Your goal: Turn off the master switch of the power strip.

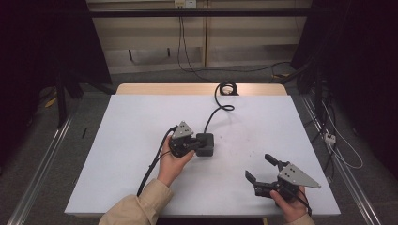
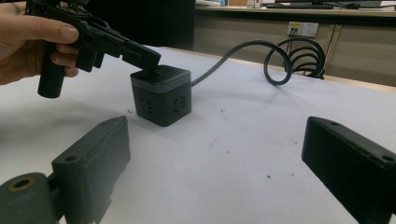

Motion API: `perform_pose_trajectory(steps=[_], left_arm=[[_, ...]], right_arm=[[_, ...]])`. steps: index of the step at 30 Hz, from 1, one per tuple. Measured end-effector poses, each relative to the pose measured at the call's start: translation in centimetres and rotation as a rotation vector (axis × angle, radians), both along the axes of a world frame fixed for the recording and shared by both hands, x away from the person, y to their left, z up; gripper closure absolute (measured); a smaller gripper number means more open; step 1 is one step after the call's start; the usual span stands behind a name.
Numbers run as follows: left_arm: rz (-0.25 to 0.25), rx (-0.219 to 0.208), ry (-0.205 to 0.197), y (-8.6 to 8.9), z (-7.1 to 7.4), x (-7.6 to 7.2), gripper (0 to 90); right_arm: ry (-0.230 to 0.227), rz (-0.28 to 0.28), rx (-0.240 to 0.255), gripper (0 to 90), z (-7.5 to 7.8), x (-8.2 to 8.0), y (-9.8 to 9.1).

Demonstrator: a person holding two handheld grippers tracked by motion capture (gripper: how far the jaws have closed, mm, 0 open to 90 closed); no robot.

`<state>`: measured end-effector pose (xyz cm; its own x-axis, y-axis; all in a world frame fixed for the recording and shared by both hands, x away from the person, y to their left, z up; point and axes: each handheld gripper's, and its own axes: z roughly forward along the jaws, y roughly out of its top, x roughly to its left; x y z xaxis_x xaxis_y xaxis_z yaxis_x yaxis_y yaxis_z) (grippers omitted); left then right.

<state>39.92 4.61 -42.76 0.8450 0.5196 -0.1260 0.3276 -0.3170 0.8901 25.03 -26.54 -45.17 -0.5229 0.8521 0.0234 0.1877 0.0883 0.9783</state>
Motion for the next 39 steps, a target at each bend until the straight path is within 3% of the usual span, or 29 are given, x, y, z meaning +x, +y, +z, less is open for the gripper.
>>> perform_pose_trajectory(steps=[4,11,19,23,27,39], left_arm=[[0.005,-0.012,-0.002,0.1,0.3,-0.2,85.1],[0.024,-0.037,0.015,0.6,0.9,-0.3,67.1],[0.069,-0.050,0.044,1.3,1.4,-0.4,35.3],[0.075,-0.054,0.036,1.8,1.8,-0.5,19.3],[0.068,-0.051,0.026,2.4,2.1,-0.7,12.5],[0.057,-0.080,0.018,4.7,2.3,-1.2,7.6]], right_arm=[[0.000,0.000,0.001,7.5,0.0,0.0,0.0],[-0.003,-0.002,0.000,7.5,0.1,-0.2,-0.1],[0.000,0.004,-0.002,7.5,0.0,0.0,0.1],[0.002,0.010,0.000,7.5,0.0,0.2,0.3],[0.000,0.020,-0.005,7.6,0.0,0.3,0.4],[0.001,0.021,-0.003,7.6,0.0,0.4,0.5]])
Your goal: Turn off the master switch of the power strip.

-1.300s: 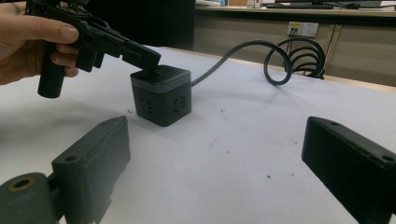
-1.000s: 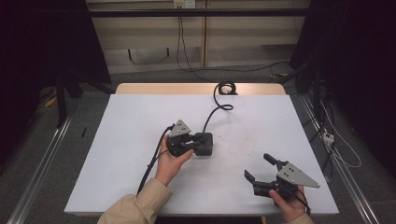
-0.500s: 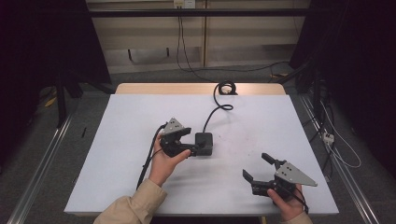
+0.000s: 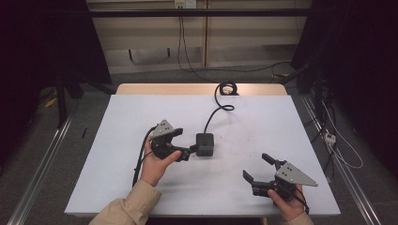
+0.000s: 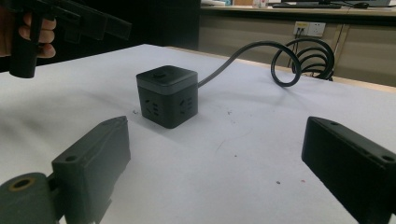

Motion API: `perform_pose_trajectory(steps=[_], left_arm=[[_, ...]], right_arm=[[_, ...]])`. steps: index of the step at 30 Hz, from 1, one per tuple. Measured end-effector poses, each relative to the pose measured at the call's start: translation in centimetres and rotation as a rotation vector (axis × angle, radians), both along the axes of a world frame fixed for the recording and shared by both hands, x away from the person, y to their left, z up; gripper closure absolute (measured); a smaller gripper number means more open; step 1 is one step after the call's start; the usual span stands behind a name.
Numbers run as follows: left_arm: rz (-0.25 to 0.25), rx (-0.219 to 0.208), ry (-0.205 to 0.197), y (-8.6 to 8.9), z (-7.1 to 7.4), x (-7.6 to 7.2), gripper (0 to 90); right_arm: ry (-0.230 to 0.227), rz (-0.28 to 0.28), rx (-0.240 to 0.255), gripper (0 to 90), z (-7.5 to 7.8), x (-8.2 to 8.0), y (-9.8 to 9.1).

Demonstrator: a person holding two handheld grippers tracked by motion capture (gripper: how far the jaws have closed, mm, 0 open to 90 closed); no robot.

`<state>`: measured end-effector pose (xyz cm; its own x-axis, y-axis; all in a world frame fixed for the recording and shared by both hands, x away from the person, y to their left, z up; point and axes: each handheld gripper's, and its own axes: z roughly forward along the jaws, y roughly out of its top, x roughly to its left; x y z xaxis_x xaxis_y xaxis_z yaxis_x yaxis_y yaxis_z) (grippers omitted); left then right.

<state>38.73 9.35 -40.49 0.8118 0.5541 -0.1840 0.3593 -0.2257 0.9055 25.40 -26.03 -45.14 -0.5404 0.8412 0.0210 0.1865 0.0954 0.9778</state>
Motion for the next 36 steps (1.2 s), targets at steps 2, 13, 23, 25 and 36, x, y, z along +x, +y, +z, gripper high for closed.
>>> perform_pose_trajectory(steps=[2,13,23,25,36], left_arm=[[0.006,0.002,0.004,0.5,-0.1,-0.1,7.6],[0.028,0.007,0.010,3.2,-0.3,-0.7,7.5],[0.027,0.022,0.001,4.9,-0.7,-1.3,7.5],[0.037,0.019,0.007,5.2,-0.8,-1.4,7.5],[0.057,0.020,0.008,6.8,-0.8,-1.8,7.5]], right_arm=[[-0.001,0.001,0.000,7.6,0.0,0.0,0.0],[-0.002,0.002,0.003,7.6,0.0,0.0,0.0],[0.001,-0.001,0.003,7.6,0.0,0.0,-0.1],[0.003,0.000,0.003,7.6,0.0,-0.1,-0.1],[0.004,0.000,0.001,7.6,0.0,-0.1,-0.2]])
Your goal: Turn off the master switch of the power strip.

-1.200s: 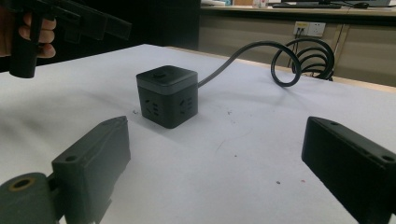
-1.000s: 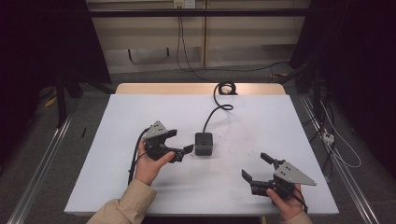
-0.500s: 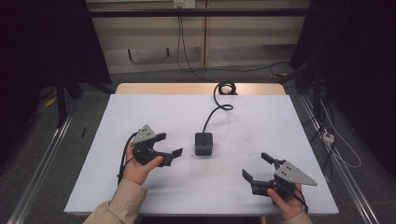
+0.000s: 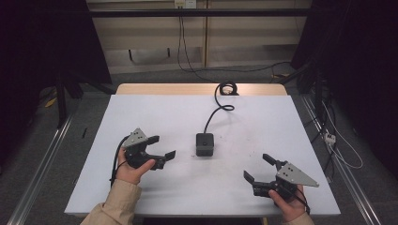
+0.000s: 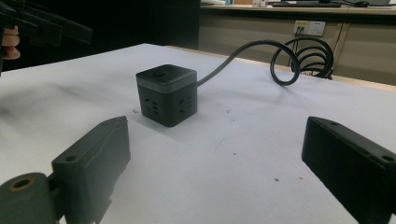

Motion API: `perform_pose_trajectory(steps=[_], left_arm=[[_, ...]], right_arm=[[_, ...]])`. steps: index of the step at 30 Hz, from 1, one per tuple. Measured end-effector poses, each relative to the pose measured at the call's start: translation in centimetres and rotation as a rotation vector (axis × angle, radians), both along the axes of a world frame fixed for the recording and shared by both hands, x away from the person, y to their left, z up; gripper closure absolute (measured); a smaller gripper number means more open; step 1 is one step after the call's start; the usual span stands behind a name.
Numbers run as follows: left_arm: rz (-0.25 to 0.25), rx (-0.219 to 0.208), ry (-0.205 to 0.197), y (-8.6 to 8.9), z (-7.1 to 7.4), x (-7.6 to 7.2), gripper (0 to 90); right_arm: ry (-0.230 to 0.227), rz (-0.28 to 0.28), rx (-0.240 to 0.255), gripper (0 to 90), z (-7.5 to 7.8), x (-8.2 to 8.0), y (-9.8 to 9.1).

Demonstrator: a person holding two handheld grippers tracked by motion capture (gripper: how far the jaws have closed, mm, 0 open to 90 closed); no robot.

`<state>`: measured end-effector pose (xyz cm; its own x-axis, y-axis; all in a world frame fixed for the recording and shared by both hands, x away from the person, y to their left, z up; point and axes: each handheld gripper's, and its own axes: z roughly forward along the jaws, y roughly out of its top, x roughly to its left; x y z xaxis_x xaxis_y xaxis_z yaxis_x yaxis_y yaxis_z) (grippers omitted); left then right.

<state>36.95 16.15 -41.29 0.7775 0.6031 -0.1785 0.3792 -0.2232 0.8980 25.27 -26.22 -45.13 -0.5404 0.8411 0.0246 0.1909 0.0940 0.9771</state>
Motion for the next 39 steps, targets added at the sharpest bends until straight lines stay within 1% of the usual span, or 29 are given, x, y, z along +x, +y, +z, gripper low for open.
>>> perform_pose_trajectory(steps=[7,8,13,16,19,23,25,31,32,34,39], left_arm=[[0.004,0.008,-0.006,0.8,-0.1,-0.3,7.5],[0.006,0.001,-0.007,0.9,-0.1,-0.3,7.5],[0.013,0.013,-0.007,1.6,-0.2,-0.5,7.5],[0.019,0.007,-0.006,2.0,-0.2,-0.6,7.5],[0.020,0.009,-0.013,2.4,-0.2,-0.7,7.5],[0.030,0.009,-0.018,3.2,-0.2,-0.9,7.3],[0.041,0.006,-0.013,3.5,-0.3,-1.1,7.3],[0.041,0.023,-0.014,4.2,-0.6,-1.4,7.3],[0.041,0.019,-0.012,4.3,-0.6,-1.5,7.3],[0.045,0.026,-0.017,4.5,-0.7,-1.6,7.3],[0.052,0.032,-0.015,5.1,-0.9,-1.9,7.3]], right_arm=[[0.000,0.001,-0.001,7.6,0.0,0.0,0.0],[0.000,0.001,-0.001,7.6,0.0,0.0,0.0],[0.000,0.001,-0.001,7.6,0.0,0.0,0.0],[0.000,0.001,-0.001,7.6,0.0,0.0,0.0],[-0.001,0.001,-0.001,7.6,0.0,0.0,0.0],[-0.001,0.001,-0.001,7.6,0.0,0.0,0.1],[-0.001,0.002,-0.001,7.6,0.0,0.0,0.1],[-0.002,0.004,-0.002,7.6,0.0,0.0,0.1],[-0.002,0.003,0.000,7.6,0.0,0.0,0.2],[-0.001,0.002,-0.001,7.6,0.0,0.0,0.2],[-0.001,0.003,-0.003,7.6,0.0,0.0,0.1]])
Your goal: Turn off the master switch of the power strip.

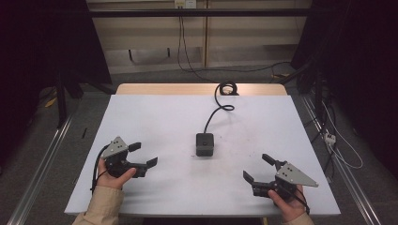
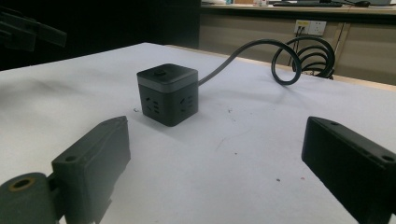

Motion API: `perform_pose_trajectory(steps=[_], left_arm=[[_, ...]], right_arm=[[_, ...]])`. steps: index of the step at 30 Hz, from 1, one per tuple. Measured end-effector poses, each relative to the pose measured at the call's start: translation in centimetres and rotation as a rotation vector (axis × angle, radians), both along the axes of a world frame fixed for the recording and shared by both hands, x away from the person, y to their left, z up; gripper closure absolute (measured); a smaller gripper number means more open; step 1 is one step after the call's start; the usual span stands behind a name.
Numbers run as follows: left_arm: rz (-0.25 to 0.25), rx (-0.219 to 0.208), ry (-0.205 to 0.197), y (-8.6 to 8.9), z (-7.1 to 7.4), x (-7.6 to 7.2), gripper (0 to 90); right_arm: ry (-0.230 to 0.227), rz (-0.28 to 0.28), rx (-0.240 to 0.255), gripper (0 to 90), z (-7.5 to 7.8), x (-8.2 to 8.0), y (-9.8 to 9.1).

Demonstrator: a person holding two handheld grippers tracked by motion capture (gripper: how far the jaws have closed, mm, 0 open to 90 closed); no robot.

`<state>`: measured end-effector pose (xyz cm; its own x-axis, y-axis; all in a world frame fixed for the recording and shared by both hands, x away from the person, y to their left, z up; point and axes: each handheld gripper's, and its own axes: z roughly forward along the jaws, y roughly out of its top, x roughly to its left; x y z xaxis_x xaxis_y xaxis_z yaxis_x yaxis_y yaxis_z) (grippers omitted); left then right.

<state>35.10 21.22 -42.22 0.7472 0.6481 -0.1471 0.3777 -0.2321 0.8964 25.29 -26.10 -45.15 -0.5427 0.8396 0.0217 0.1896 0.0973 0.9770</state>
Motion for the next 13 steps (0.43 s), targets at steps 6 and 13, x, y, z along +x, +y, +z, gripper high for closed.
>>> perform_pose_trajectory(steps=[6,13], left_arm=[[0.005,-0.002,0.005,0.66,-0.15,-0.27,7.3],[-0.002,0.004,0.011,0.59,-0.44,-0.37,7.1]], right_arm=[[0.002,0.000,0.001,7.6,-0.02,0.01,0.04],[0.003,0.003,-0.003,7.6,-0.04,0.07,0.11]])
